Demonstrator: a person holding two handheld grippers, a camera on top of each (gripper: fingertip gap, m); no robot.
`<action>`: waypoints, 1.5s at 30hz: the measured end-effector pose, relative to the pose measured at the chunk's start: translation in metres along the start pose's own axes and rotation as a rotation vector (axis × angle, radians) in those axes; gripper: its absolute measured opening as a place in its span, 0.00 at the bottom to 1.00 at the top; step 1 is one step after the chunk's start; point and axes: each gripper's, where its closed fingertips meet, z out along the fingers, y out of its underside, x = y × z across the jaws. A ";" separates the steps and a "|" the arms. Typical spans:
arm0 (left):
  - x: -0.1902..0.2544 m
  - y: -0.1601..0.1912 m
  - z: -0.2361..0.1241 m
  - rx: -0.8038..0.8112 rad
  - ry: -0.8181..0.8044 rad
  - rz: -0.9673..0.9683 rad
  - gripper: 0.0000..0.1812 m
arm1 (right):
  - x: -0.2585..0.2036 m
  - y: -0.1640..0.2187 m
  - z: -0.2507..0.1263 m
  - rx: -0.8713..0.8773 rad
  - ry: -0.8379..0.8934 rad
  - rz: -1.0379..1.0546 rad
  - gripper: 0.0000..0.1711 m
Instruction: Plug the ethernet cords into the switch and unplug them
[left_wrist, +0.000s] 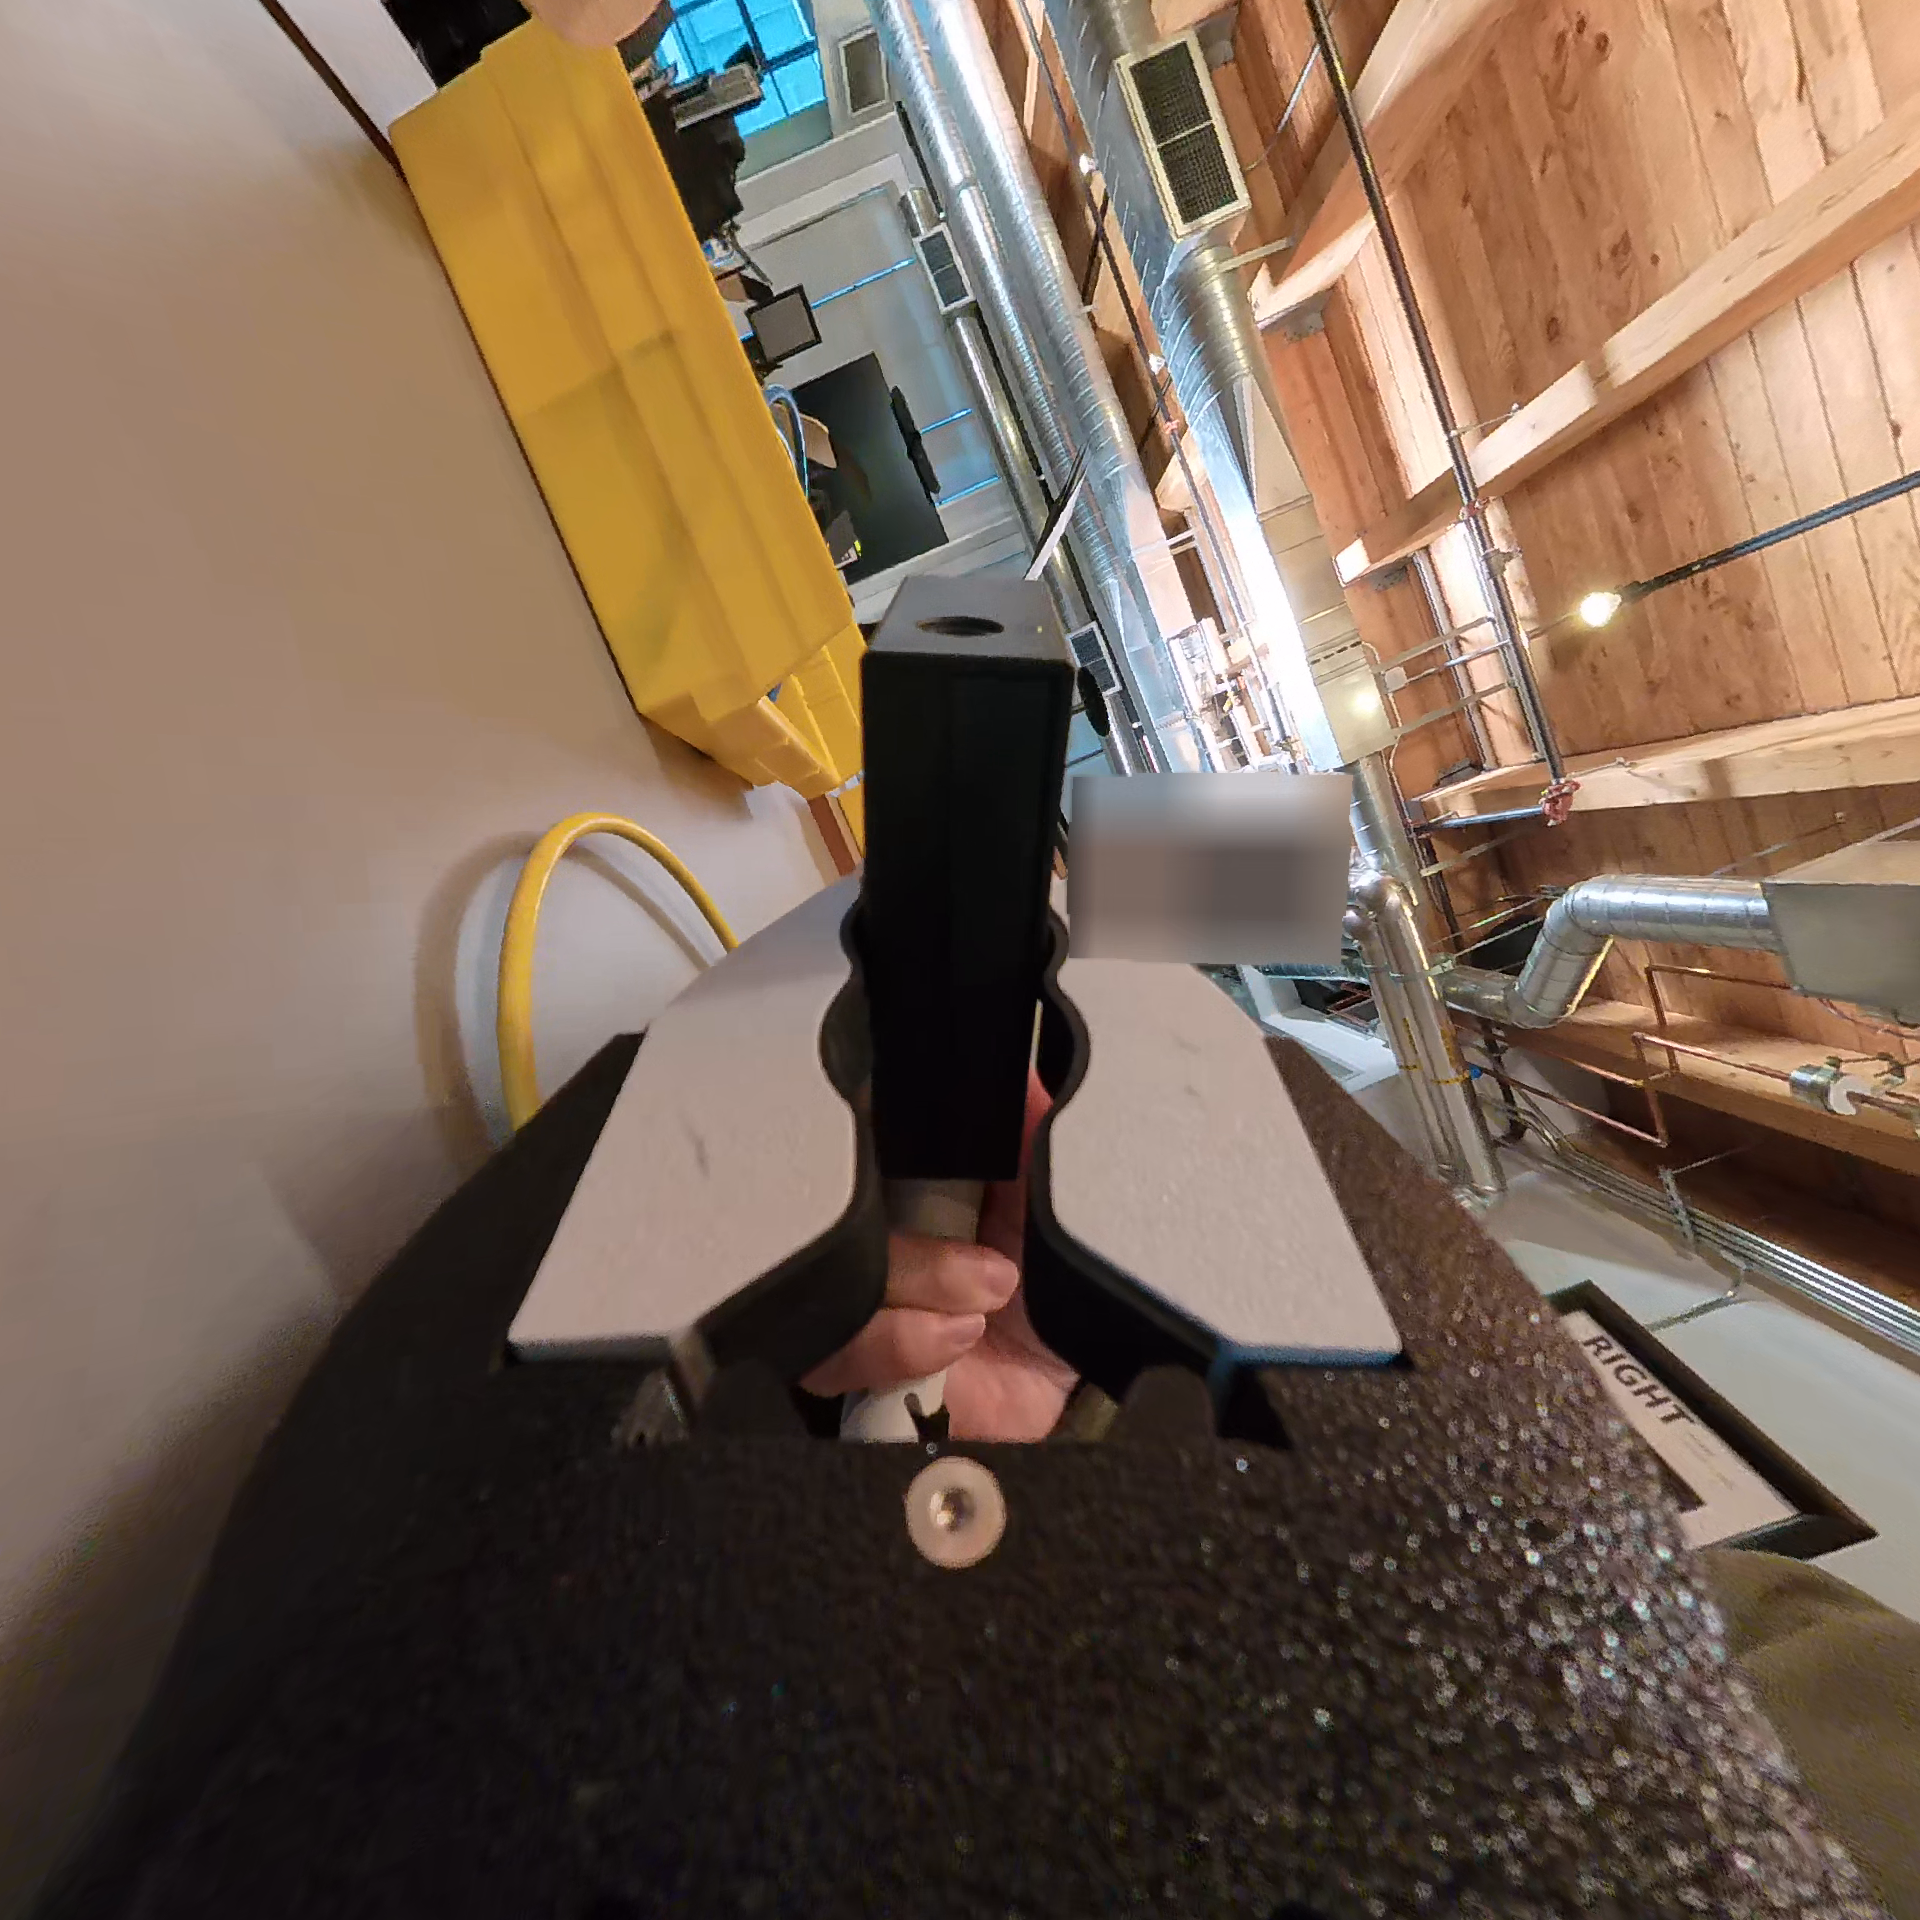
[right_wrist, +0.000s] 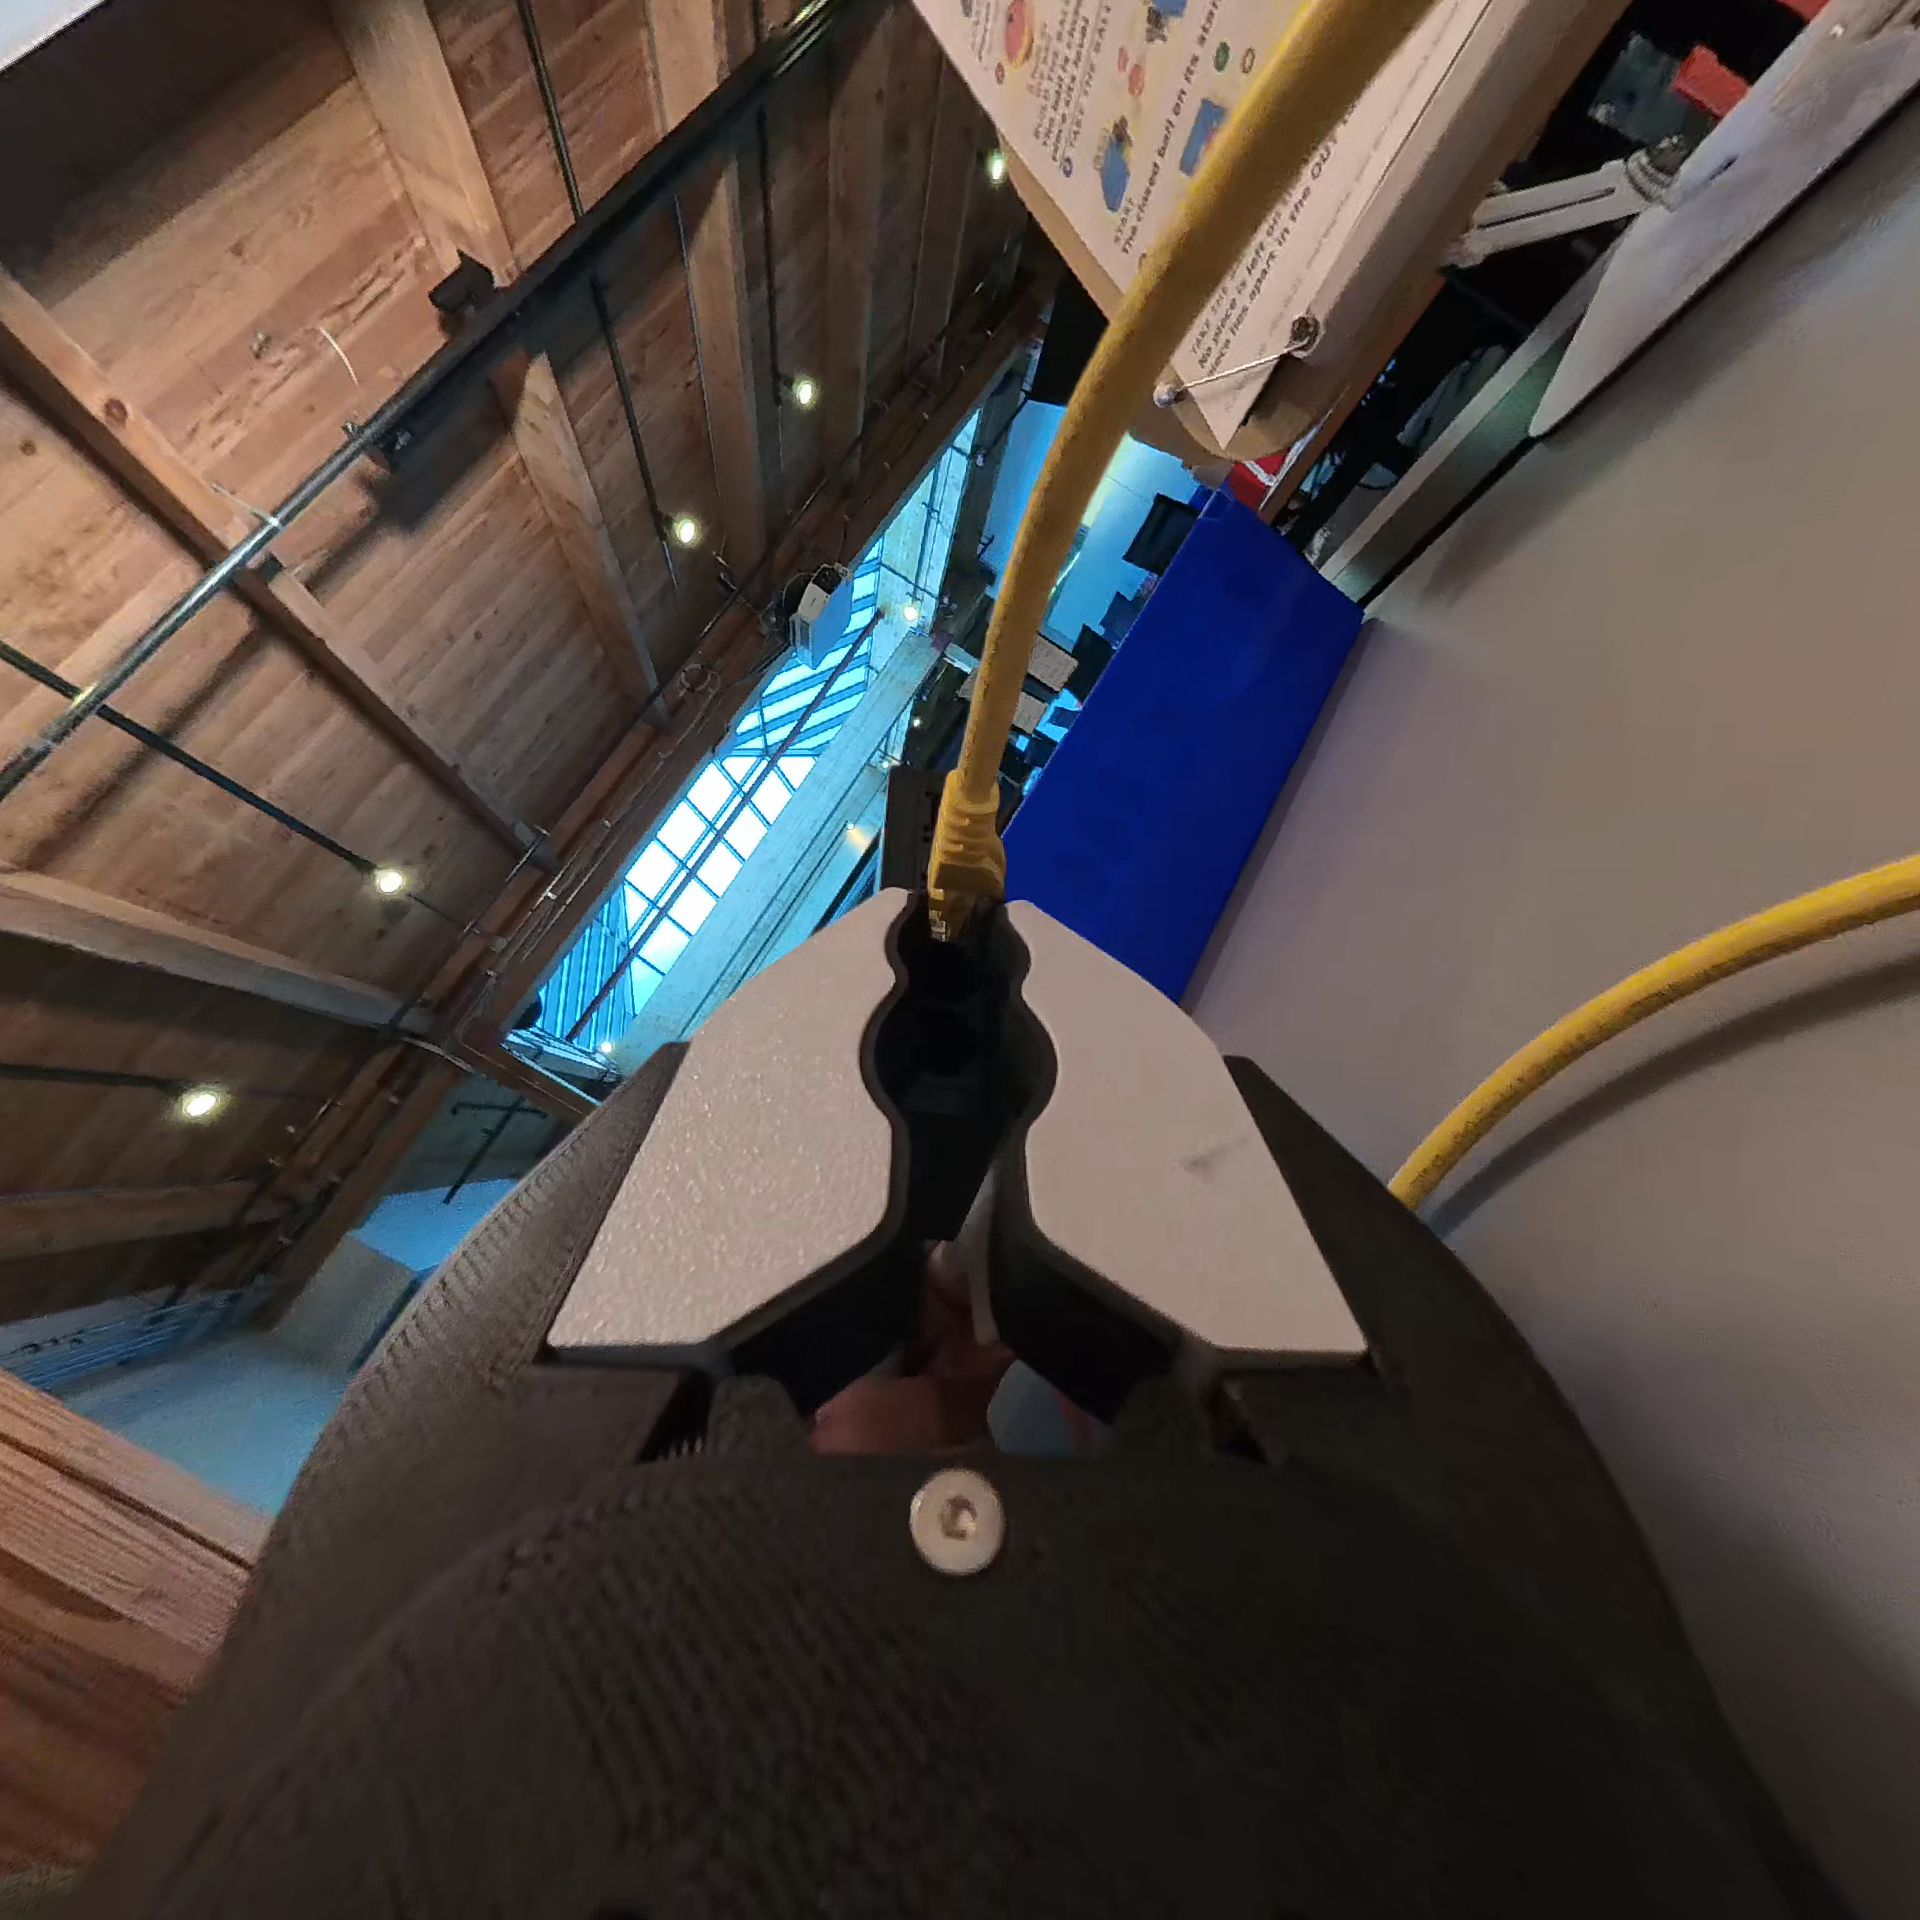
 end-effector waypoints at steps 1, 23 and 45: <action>0.000 0.000 0.000 0.002 -0.003 0.010 0.15 | -0.001 0.000 0.000 0.001 -0.008 0.002 0.07; -0.002 -0.003 0.000 0.016 0.039 0.012 0.15 | 0.000 -0.002 0.005 -0.042 -0.031 -0.122 0.04; 0.015 -0.046 -0.032 0.101 0.042 0.171 0.15 | -0.046 -0.101 -0.031 -0.683 0.105 -0.758 0.04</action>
